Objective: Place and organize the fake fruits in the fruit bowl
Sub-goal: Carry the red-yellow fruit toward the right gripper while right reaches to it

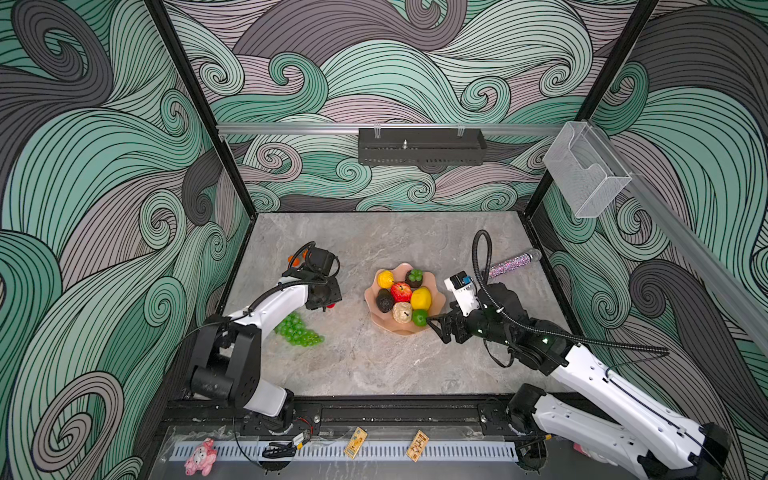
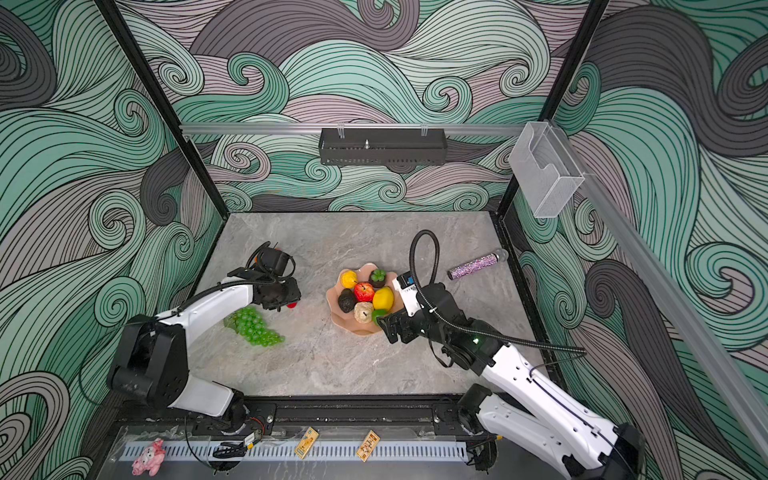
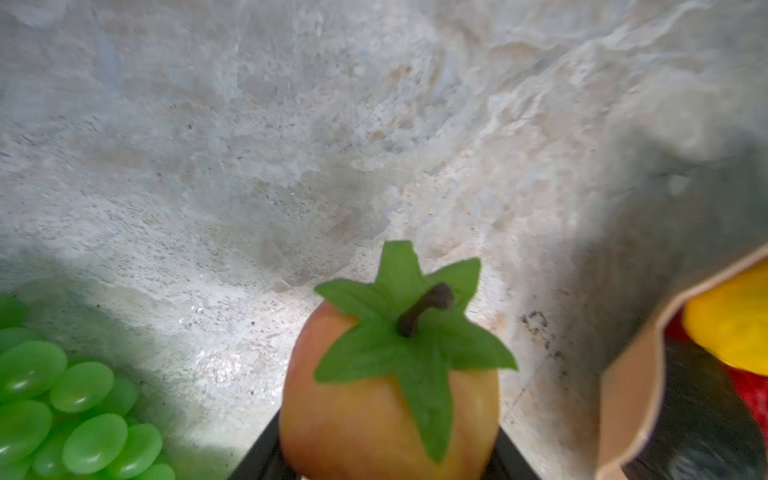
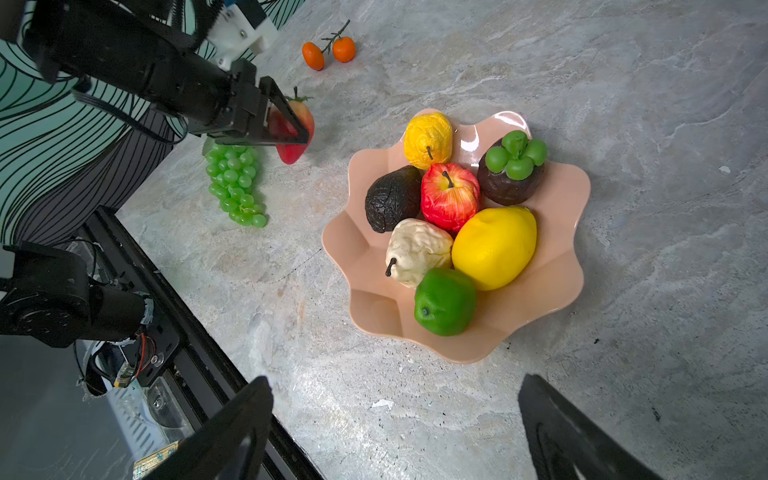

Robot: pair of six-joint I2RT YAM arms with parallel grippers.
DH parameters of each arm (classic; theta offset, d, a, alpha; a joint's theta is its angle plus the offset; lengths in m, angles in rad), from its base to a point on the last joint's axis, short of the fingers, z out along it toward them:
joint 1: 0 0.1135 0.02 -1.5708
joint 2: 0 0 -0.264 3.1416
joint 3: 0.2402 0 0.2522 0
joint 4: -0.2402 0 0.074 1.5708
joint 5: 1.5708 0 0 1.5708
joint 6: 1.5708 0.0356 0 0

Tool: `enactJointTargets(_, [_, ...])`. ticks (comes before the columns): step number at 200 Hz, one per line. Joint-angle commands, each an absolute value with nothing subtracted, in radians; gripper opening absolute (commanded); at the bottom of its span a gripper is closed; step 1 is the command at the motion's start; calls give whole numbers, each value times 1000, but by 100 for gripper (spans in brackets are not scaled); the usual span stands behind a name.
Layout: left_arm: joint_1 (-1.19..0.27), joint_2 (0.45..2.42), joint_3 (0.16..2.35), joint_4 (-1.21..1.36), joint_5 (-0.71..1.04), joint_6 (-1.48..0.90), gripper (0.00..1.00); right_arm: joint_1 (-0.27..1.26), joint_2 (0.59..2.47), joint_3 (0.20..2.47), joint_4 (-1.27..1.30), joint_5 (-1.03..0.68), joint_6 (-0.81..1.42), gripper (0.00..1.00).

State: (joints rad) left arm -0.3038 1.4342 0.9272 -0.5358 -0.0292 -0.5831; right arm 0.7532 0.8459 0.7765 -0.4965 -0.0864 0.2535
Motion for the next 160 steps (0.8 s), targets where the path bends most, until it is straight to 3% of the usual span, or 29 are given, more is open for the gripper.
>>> enactJointTargets(1, [-337, 1310, 903, -433, 19, -516, 51, 754, 842, 811, -490, -79, 277, 92])
enactJointTargets(41, [-451, 1154, 871, -288, 57, -381, 51, 756, 809, 871, -491, -99, 315, 90])
enactJointTargets(103, [-648, 1156, 894, -155, 208, -162, 49, 755, 781, 915, -442, -158, 309, 87])
enactJointTargets(160, [-799, 1175, 890, -103, 305, -4, 49, 756, 791, 922, -406, -242, 299, 72])
